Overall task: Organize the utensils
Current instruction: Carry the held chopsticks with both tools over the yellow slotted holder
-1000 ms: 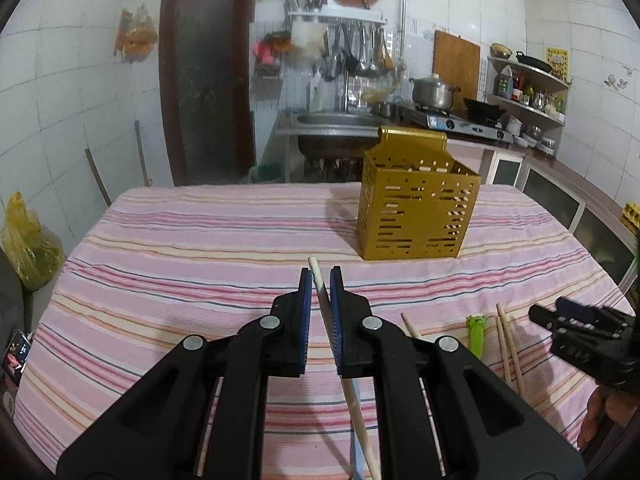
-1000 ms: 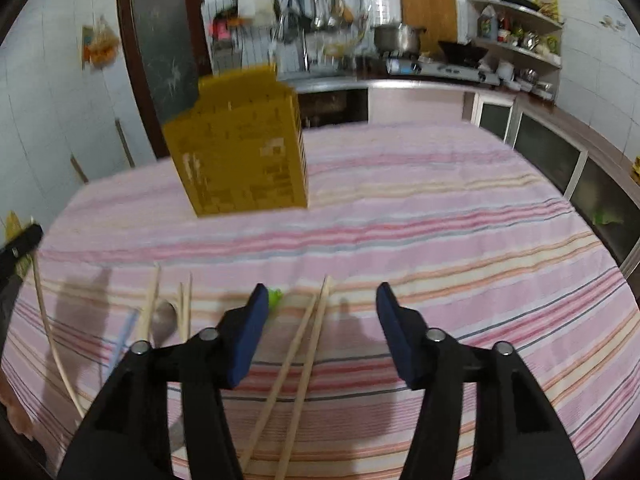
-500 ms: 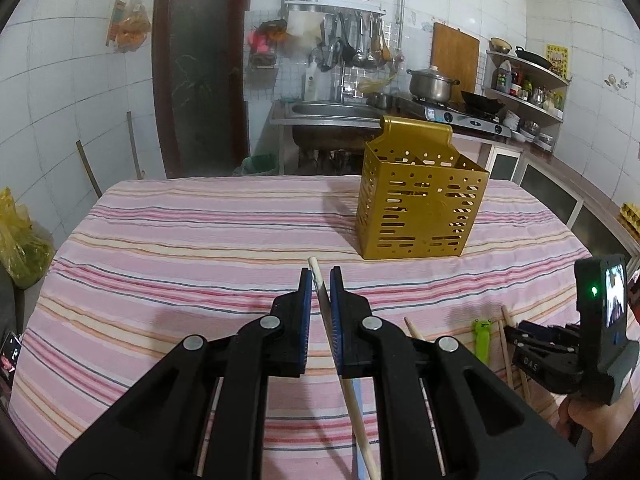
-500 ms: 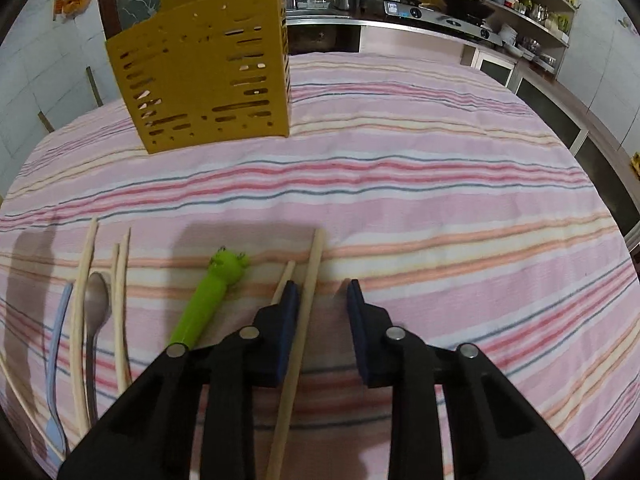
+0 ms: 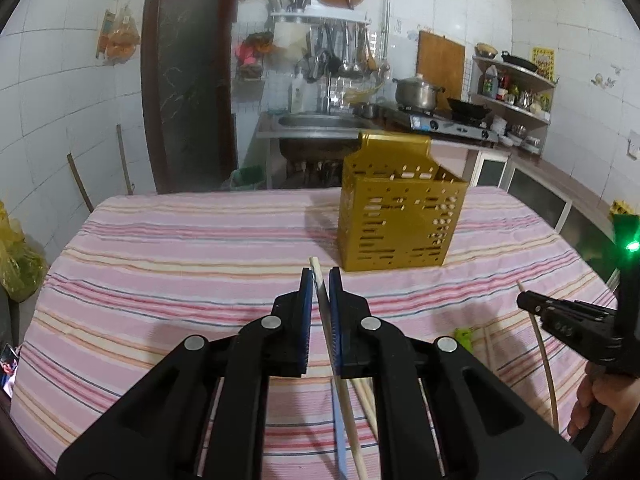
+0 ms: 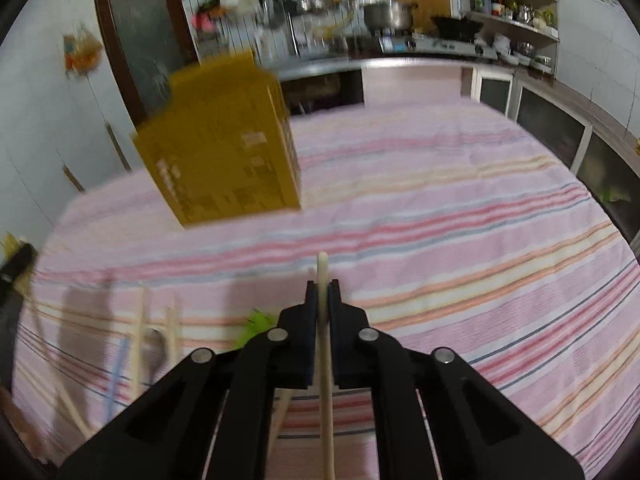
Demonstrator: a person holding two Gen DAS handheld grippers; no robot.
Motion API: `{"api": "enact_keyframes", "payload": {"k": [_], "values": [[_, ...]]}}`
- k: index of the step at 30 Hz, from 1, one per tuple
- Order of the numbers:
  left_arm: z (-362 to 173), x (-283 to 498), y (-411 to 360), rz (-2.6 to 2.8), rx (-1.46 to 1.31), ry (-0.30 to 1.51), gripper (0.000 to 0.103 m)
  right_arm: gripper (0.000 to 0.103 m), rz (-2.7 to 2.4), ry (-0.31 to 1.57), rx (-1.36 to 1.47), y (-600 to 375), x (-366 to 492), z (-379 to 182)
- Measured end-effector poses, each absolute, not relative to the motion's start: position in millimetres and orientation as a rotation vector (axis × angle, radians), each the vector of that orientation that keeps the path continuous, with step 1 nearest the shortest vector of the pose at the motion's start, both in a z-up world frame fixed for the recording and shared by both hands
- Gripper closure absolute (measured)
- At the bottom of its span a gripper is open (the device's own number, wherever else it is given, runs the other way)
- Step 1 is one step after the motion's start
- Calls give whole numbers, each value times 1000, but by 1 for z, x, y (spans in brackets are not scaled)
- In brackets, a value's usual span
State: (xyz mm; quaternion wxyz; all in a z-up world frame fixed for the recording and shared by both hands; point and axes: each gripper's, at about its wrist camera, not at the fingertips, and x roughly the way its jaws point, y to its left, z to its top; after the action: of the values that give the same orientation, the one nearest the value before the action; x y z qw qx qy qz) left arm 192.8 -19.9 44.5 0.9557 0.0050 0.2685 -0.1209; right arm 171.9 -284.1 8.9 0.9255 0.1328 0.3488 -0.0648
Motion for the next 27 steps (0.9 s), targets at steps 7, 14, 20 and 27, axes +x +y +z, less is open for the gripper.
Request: {"api": "enact_keyframes", "payload": {"k": [7, 14, 20, 27], "values": [[62, 171, -22, -241, 30, 467, 96, 97, -89, 501, 310, -284, 138, 42], [67, 154, -26, -219, 65, 429, 96, 97, -62, 398, 314, -283, 119, 50], [71, 144, -28, -212, 72, 412, 96, 97, -60, 377, 309, -285, 106, 51], [81, 135, -28, -213, 74, 376, 97, 97, -76, 297, 278, -283, 91, 70]]}}
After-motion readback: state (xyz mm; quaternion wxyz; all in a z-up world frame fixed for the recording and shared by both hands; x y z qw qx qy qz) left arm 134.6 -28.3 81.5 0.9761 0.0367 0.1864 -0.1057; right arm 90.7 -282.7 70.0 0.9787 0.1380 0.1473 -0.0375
